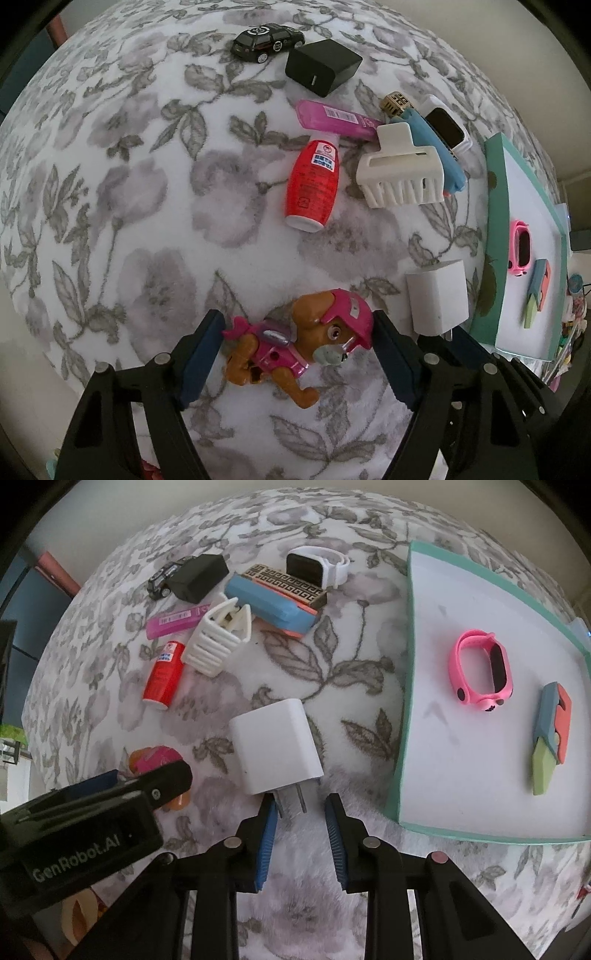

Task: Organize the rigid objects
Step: 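Close right tool on the white charger cube while left tool reaches the pink dog figure, then lift the white charger cube with right tool while left tool closes around the pink dog figure, then carry the charger cube with right tool over the tray while left tool carries the dog figure there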

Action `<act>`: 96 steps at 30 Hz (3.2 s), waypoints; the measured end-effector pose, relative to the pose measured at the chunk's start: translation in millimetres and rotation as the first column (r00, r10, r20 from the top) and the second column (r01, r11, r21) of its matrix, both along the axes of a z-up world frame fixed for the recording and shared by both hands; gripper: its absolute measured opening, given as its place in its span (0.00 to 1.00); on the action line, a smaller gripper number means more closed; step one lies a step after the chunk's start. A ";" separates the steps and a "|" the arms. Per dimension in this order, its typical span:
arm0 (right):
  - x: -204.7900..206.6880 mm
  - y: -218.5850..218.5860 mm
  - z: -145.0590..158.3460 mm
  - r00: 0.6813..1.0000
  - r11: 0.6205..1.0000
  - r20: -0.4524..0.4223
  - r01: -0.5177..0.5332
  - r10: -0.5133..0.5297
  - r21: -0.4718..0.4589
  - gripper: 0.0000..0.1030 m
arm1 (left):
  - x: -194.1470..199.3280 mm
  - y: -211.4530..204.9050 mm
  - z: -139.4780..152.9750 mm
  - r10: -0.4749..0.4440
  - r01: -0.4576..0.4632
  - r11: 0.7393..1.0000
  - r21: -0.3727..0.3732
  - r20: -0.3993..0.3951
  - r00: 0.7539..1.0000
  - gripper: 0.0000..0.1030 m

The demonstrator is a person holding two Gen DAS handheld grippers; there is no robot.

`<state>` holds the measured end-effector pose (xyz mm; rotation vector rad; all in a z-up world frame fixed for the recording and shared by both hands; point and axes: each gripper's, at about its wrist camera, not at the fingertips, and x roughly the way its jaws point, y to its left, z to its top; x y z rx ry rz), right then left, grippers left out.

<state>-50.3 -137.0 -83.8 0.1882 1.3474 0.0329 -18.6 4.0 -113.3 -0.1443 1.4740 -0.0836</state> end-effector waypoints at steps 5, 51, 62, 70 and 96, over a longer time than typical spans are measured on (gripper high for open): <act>1.8 -13.0 5.5 1.000 0.999 0.012 0.014 -0.015 0.029 0.37 | 4.3 10.1 -1.1 0.015 -0.015 0.999 -0.039 -0.002 1.000 0.78; 57.3 45.7 -3.9 0.994 0.996 0.069 -0.084 0.086 -0.021 0.59 | 32.0 57.0 5.4 0.183 -0.177 0.979 -0.100 0.054 0.982 0.78; 49.9 24.5 17.3 0.993 0.998 0.115 -0.016 0.010 0.059 0.59 | 26.4 50.1 31.7 0.177 -0.167 0.981 -0.098 0.104 0.979 0.78; 48.3 -4.1 40.7 0.981 0.993 0.165 0.087 -0.098 0.073 0.59 | 35.7 28.4 60.9 0.126 -0.112 0.989 -0.099 0.148 0.981 0.78; -19.1 -201.1 29.5 0.766 0.767 0.096 0.640 -0.635 -0.034 0.59 | 35.5 -167.5 69.4 -0.288 0.317 0.941 -0.118 0.213 0.934 0.78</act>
